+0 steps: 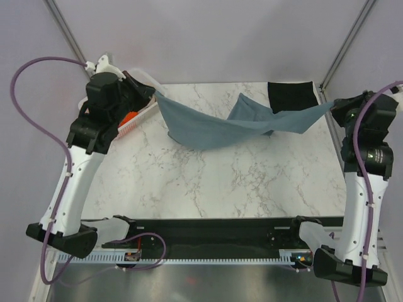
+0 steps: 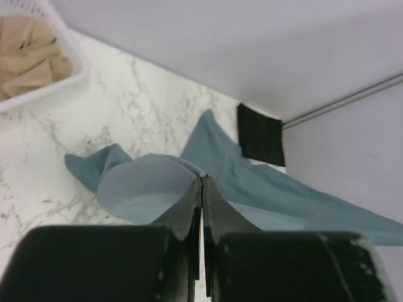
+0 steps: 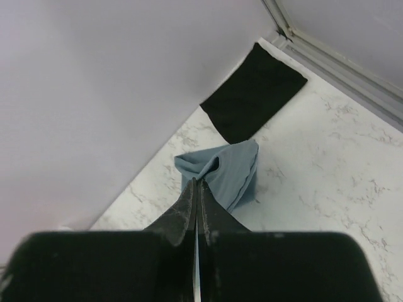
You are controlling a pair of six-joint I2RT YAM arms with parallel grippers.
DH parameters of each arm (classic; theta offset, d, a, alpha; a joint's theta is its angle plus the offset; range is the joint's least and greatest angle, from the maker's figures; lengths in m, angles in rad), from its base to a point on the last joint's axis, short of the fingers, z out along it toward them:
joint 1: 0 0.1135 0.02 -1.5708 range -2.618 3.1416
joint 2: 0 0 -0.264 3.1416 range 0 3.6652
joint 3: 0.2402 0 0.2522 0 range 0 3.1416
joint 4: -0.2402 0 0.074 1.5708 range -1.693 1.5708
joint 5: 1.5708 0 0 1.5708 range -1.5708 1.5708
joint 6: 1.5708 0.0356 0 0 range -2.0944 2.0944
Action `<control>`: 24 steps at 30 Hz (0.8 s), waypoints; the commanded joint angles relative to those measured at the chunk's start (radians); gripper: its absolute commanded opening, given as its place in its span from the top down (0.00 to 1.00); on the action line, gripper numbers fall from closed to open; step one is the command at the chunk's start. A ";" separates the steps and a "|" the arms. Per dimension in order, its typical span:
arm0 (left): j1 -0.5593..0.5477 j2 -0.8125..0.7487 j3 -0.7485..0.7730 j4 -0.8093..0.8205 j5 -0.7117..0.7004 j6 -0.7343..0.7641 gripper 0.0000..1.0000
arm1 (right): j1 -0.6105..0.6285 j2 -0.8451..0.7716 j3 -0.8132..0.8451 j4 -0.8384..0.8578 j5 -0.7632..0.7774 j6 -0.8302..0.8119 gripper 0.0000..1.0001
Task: Fold and stack the t-shirts
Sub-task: Flatten the tshirt out
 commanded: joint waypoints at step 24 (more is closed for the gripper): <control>-0.001 -0.230 0.149 -0.055 0.155 0.049 0.98 | 0.004 -0.130 0.596 -0.266 0.029 0.000 1.00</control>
